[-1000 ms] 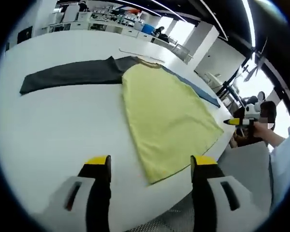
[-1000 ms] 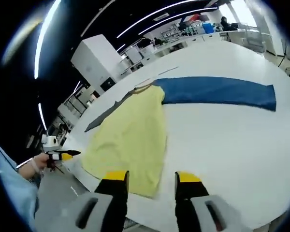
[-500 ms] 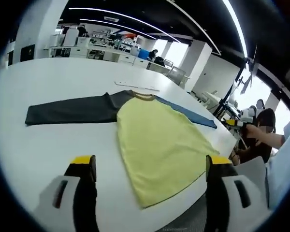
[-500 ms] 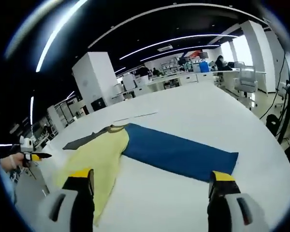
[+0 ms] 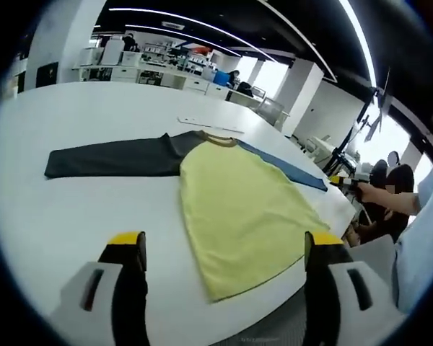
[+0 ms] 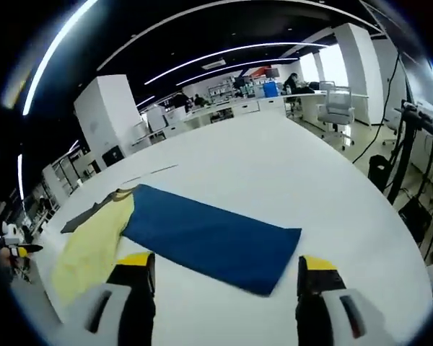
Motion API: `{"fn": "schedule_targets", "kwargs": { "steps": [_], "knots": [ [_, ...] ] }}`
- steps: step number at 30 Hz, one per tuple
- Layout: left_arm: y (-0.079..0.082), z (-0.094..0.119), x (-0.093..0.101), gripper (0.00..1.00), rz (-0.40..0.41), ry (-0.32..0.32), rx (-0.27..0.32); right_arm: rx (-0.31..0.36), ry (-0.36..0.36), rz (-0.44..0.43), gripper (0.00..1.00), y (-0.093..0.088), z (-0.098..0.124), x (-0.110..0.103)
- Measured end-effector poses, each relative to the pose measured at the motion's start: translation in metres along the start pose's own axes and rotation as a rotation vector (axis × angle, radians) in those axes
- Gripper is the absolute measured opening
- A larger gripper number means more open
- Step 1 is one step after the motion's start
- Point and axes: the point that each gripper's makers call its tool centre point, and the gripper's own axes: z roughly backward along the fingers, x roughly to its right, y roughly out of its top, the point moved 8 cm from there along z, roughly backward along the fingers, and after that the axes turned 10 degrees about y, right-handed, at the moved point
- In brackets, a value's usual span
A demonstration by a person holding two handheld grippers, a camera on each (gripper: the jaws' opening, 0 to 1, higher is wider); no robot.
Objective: Fold the garment on the visible template until the final outline fits inside the template.
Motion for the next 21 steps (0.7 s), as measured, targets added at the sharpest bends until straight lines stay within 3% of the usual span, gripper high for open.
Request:
{"fn": "schedule_targets", "kwargs": {
  "steps": [4,8,15,17,21],
  "knots": [
    [-0.006,0.004,0.0,0.84,0.013,0.013,-0.001,-0.025,-0.032,-0.049,0.5,-0.001,-0.006,0.016],
    [-0.011,0.008,0.003,0.7,0.038,-0.009,-0.015,-0.022,-0.071,-0.065,0.45,0.0,-0.009,0.024],
    [-0.02,0.006,0.006,0.63,0.048,-0.017,-0.03,-0.047,-0.087,-0.062,0.35,0.005,-0.015,0.031],
    [-0.021,0.006,0.008,0.62,0.058,-0.014,-0.027,-0.047,-0.084,-0.056,0.3,0.008,-0.02,0.05],
    [-0.023,0.007,0.012,0.63,0.07,-0.013,-0.013,-0.04,-0.07,-0.086,0.18,0.009,-0.028,0.063]
  ]
}}
